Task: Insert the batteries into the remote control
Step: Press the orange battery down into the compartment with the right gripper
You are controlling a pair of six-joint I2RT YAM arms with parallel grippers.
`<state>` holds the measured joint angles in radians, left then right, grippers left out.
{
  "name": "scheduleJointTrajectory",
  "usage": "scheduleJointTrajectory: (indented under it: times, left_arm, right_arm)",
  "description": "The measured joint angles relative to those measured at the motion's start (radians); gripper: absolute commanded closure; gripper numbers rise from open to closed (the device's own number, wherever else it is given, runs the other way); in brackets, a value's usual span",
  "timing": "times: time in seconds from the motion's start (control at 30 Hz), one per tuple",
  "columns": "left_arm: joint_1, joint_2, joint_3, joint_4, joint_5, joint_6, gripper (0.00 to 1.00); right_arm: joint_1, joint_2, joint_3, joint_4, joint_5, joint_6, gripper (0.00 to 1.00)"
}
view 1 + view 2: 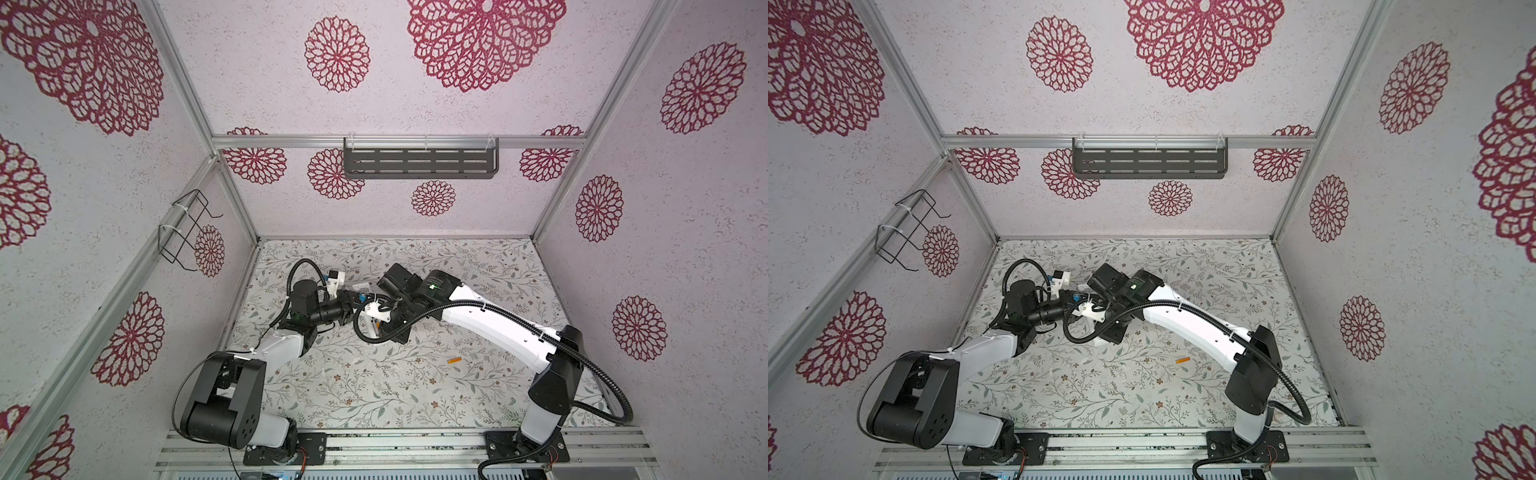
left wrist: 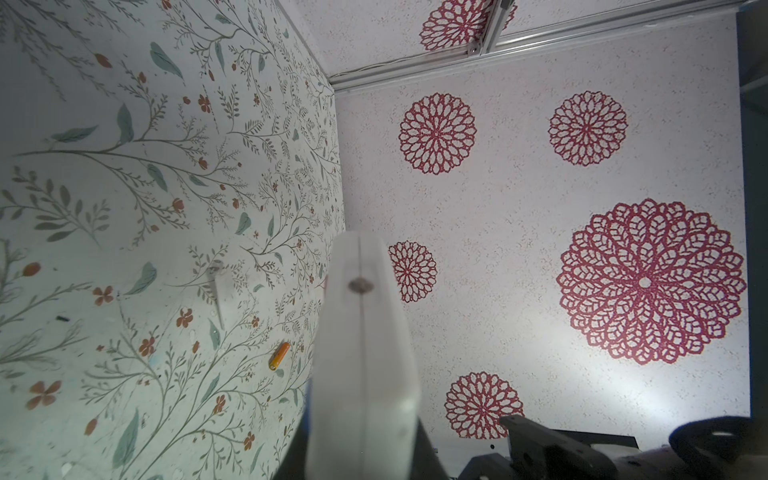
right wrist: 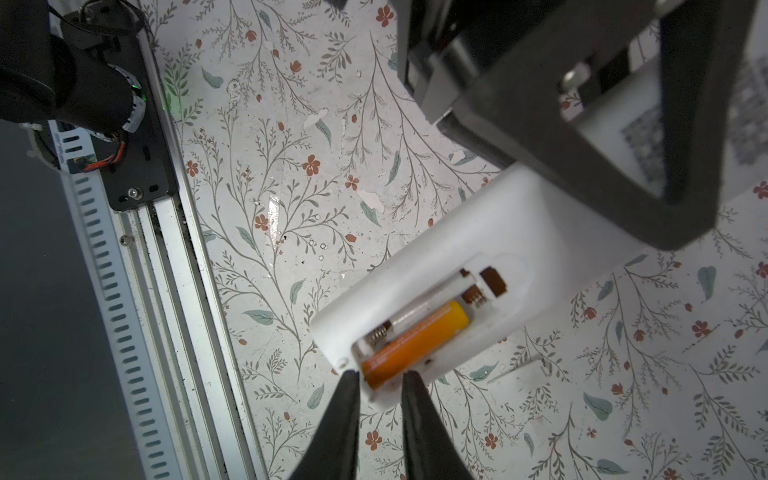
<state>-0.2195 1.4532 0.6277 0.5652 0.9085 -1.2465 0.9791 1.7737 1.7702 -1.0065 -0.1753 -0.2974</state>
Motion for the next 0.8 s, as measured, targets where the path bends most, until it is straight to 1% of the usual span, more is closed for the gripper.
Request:
scheduleJointTrajectory:
  times: [0.17,0.4,0.8]
  left_arm:
    - [0.000,0.000,0.000,0.015,0.000,-0.007,1.00]
    - [0.000,0.000,0.000,0.026,0.000,-0.014,1.00]
    - [0.004,0.002,0.000,0.029,-0.004,-0.013,1.00]
  right_arm:
    - [0.000,0.000,0.000,0.000,0.015,-0.003,0.78]
    - [0.001,0.000,0.000,0.011,0.040,-0.008,0.81]
    - [0.003,0.008,0.003,0.019,0.050,-0.007,0.86]
